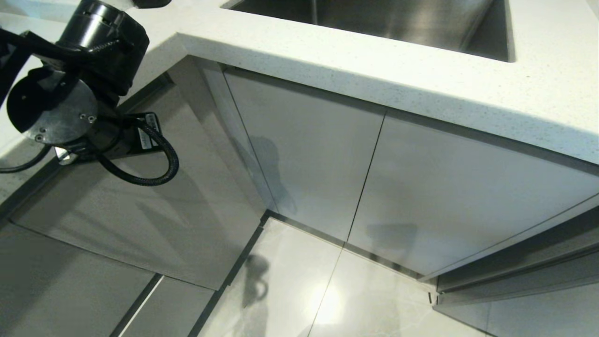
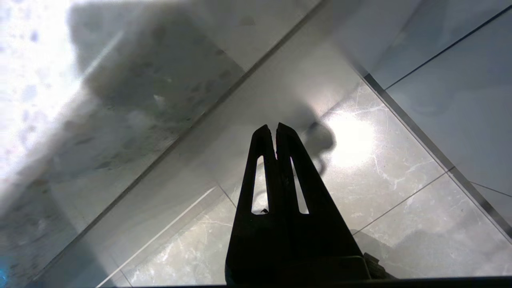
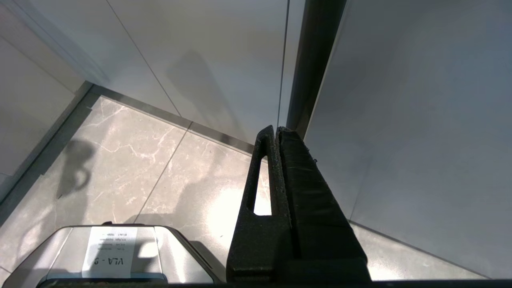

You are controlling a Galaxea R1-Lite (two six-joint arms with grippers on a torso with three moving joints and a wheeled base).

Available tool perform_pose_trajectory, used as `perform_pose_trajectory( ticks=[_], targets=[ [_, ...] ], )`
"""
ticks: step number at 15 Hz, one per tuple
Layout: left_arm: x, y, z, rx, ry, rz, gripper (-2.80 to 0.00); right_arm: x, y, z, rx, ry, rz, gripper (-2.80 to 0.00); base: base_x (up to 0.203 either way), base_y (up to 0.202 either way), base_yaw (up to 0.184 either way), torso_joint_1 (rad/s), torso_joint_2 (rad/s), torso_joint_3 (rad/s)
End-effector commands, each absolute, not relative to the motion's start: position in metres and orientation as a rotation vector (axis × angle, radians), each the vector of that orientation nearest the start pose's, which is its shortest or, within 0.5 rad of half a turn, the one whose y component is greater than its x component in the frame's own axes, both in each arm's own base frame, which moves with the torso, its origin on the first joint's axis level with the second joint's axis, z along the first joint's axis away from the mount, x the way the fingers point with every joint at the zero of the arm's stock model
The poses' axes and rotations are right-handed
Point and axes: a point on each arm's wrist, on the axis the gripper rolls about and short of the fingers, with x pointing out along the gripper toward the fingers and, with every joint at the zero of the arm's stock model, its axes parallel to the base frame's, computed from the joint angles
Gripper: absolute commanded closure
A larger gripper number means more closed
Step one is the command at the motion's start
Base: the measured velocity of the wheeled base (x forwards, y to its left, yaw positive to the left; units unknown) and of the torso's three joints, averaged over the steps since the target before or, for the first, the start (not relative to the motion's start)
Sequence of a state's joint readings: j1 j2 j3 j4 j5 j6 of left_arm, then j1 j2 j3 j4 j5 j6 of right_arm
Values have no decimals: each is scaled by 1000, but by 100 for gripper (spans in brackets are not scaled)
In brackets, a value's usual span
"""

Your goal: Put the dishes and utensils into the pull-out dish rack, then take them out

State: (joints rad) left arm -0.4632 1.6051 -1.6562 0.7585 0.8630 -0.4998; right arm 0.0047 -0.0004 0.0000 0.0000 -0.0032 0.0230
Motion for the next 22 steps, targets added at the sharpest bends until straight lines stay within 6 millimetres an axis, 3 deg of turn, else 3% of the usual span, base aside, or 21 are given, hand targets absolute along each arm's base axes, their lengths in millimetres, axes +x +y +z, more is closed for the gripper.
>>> perform_pose_trajectory(
  ticks=[1, 6, 9, 11, 13, 16, 18, 20, 22],
  targets=[
    [232, -98, 322, -40, 446, 508, 0, -23, 0, 75, 23, 1, 2, 0, 0, 0, 0, 0, 0, 0],
    [217, -116, 317, -3, 462, 417, 0, -23, 0, 75, 23, 0, 2, 0, 0, 0, 0, 0, 0, 0],
    [193, -130, 315, 32, 465, 310, 0, -23, 0, 75, 23, 2, 2, 0, 0, 0, 0, 0, 0, 0],
    [174, -125, 323, 31, 438, 247, 0, -23, 0, 75, 23, 1, 3, 0, 0, 0, 0, 0, 0, 0],
    [153, -106, 343, -18, 366, 150, 0, -23, 0, 75, 23, 2, 2, 0, 0, 0, 0, 0, 0, 0],
    [114, -46, 379, -124, 174, 43, 0, -23, 0, 75, 23, 1, 2, 0, 0, 0, 0, 0, 0, 0],
    [74, -17, 392, -145, 36, 7, 0, -23, 0, 75, 23, 2, 2, 0, 0, 0, 0, 0, 0, 0],
    [24, -1, 387, -112, -71, -55, 0, -23, 0, 75, 23, 2, 2, 0, 0, 0, 0, 0, 0, 0],
    [-15, 1, 365, -71, -127, -88, 0, -23, 0, 75, 23, 2, 2, 0, 0, 0, 0, 0, 0, 0]
  ],
)
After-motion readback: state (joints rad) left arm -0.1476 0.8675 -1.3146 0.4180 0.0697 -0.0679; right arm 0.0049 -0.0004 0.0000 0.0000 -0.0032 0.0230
